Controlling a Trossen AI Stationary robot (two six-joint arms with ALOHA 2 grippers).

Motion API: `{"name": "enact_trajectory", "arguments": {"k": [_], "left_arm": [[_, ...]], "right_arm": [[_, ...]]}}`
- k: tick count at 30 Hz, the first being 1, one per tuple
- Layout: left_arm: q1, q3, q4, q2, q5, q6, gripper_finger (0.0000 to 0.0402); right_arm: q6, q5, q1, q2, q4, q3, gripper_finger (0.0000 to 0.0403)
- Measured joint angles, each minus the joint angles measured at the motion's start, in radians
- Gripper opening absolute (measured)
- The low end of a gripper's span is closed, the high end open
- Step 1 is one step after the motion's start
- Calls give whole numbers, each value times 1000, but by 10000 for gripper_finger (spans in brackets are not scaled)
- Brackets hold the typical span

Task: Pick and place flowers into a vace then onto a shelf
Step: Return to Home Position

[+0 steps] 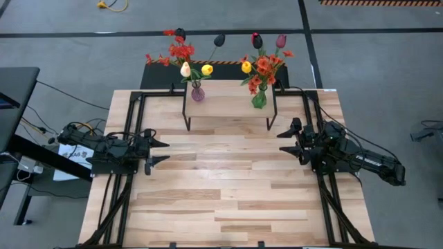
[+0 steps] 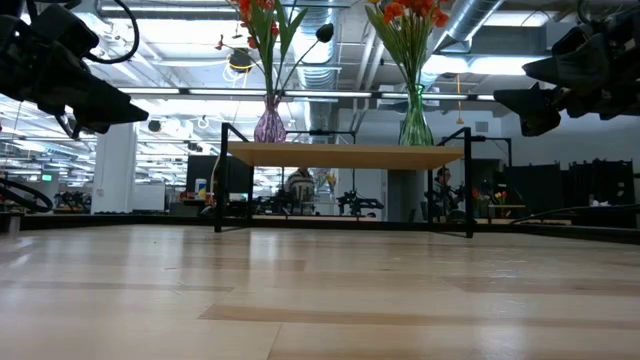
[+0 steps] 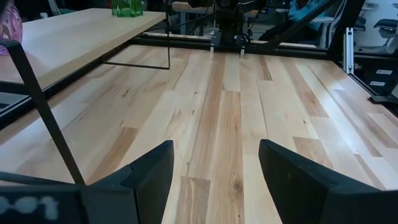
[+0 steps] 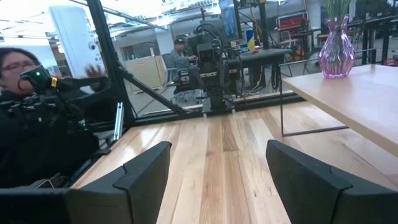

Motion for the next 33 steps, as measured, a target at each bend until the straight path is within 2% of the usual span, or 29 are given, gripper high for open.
{"name": "enact_trajectory", "arguments": {"k": [19,33], "left_arm": [[-69,-8,16,-5,20,0,226],[-69,-13,52,-1,21,0,226]], "right_arm": [[0,0,0,0,0,0,260],[0,0,0,0,0,-1,260]]}}
